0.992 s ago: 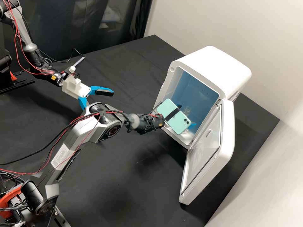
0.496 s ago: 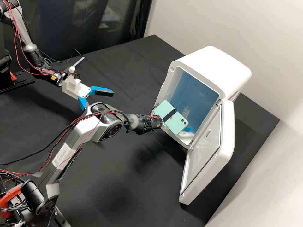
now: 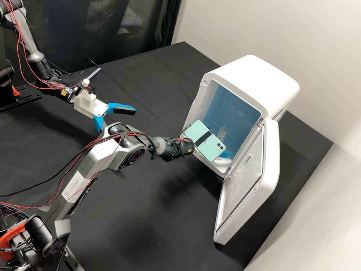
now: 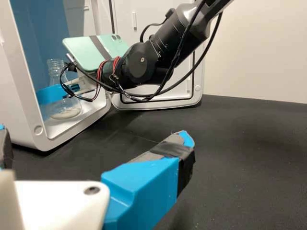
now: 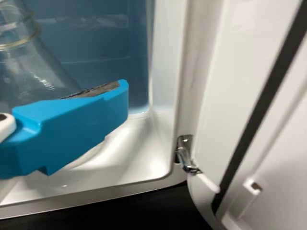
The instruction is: Take the flask out of the incubator
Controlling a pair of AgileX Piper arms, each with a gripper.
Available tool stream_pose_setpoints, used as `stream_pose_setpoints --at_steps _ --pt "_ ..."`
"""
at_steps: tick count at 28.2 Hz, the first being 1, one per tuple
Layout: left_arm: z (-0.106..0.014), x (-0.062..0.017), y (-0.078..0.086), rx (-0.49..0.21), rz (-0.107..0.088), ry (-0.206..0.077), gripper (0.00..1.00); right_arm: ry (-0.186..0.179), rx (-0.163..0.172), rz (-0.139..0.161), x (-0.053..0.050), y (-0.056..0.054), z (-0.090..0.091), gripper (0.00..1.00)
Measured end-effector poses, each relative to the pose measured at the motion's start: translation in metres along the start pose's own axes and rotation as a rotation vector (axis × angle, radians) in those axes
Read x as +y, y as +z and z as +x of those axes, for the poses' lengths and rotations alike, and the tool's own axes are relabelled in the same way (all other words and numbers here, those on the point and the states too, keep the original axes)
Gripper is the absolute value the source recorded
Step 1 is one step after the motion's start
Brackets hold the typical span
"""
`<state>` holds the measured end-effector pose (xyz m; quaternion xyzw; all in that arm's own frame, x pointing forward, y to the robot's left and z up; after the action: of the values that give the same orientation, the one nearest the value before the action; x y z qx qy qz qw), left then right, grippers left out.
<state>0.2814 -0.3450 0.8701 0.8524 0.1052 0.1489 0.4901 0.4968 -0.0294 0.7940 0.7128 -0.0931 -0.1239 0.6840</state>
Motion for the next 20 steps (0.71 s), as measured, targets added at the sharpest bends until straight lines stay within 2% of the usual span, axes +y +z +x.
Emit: stream_pose_setpoints --at_steps 5,9,20 --pt "0.0 0.0 0.0 0.0 0.0 0.0 1.0 0.004 -0.004 0.0 0.0024 0.0021 0.0004 0.0" --pt "0.0 0.0 0.0 0.0 0.0 0.0 1.0 0.0 0.006 -0.017 0.0031 0.0006 -0.0015 0.0" --pt "0.0 0.0 0.0 0.0 0.0 0.0 1.0 0.013 0.01 -0.012 0.0027 0.0022 -0.0025 0.0"
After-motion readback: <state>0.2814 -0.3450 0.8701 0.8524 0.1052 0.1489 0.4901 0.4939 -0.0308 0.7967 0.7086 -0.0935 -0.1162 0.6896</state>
